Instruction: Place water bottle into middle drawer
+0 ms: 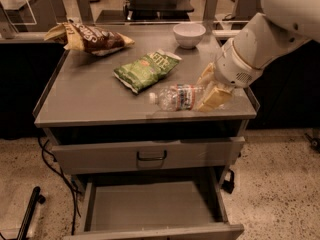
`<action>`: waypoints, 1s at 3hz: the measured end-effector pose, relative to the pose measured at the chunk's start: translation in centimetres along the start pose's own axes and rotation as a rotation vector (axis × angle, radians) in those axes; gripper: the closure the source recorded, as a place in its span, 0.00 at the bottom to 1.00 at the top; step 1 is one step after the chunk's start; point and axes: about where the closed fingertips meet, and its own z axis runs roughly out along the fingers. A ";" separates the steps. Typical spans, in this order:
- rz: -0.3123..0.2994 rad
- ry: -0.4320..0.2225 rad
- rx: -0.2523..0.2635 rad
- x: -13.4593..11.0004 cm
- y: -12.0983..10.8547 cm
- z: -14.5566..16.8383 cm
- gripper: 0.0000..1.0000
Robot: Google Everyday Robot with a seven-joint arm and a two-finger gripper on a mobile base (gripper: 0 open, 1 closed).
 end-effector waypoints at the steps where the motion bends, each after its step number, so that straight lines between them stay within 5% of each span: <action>1: 0.000 0.000 0.000 0.0 0.0 0.0 1.00; 3: 0.023 0.019 -0.003 1.0 5.0 0.3 1.00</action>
Offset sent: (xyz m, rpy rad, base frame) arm -0.0427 -0.0082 -0.0191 -0.0234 0.0133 -0.0177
